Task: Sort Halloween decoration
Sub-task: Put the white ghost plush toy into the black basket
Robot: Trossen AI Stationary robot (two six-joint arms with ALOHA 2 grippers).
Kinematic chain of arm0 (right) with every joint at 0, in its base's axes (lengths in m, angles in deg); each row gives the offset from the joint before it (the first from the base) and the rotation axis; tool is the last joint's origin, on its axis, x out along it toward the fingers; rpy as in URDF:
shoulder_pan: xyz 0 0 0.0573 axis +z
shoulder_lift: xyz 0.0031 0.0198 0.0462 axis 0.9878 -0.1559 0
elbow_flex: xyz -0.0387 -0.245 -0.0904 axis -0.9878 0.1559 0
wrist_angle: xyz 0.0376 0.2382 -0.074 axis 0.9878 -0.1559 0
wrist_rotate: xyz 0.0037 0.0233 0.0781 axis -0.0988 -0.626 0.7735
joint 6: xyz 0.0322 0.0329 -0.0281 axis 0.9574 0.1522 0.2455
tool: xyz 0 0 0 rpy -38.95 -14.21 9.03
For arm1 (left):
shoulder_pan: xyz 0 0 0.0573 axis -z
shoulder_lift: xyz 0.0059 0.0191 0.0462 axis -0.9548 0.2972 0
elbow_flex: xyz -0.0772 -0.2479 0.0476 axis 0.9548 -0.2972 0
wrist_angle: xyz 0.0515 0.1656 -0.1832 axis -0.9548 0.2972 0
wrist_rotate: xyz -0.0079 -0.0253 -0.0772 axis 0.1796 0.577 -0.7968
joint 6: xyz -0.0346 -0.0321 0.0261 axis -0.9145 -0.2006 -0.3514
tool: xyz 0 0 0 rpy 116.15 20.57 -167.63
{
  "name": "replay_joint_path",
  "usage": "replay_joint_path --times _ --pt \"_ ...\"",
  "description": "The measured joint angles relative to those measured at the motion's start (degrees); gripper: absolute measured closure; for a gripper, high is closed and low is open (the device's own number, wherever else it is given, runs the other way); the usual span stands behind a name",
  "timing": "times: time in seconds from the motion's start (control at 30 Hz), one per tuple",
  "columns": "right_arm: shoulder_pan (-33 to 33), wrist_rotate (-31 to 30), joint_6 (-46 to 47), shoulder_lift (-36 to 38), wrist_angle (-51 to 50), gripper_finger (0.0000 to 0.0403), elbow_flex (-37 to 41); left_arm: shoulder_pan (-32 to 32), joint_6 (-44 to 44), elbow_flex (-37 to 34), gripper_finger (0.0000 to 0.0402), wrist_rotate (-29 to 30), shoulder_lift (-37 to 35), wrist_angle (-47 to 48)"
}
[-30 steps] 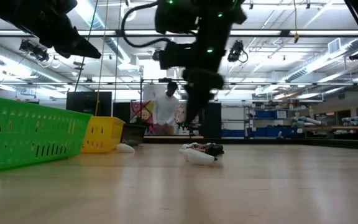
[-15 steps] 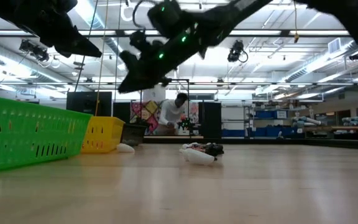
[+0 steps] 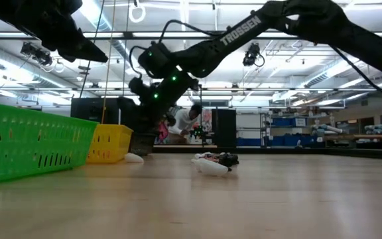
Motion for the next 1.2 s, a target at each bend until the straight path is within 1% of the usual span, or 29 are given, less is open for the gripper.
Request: replay_joint_path --times 0.17,0.4,0.5,0.7,0.87,0.93,1.07,1.2 --pt "-0.6 0.0 -0.9 -0.6 -1.4 0.0325 -0.7 0.0 0.0 0.0 0.0333 0.0 0.0 0.0" --pt "-0.6 1.8 -1.3 -0.7 -1.5 0.0282 -0.7 0.0 -0.3 0.0 0.0333 0.0 0.0 0.0" --pt "-0.6 1.8 -1.4 -0.7 -1.5 0.0272 -0.7 0.0 -0.3 0.0 0.0333 0.0 0.0 0.0" --pt "-0.6 1.8 -2.5 -0.1 -2.2 0.0272 -0.6 0.0 -0.3 0.0 0.0333 0.0 0.0 0.0" --pt "-0.6 1.2 -4.3 3.7 -3.2 0.0272 -0.6 0.0 -0.3 0.0 0.0333 0.0 0.0 0.0" --pt "-0.6 1.1 -4.8 5.2 -5.0 0.0272 -0.7 0.0 -0.3 0.0 0.0333 0.0 0.0 0.0" --pt "-0.2 1.1 -6.2 8.8 -12.3 0.0272 -0.7 0.0 -0.5 0.0 0.0333 0.0 0.0 0.1" --pt "2.8 -0.1 -8.5 13.1 -21.7 0.0272 -0.7 0.0 -0.6 0.0 0.0333 0.0 0.0 0.9"
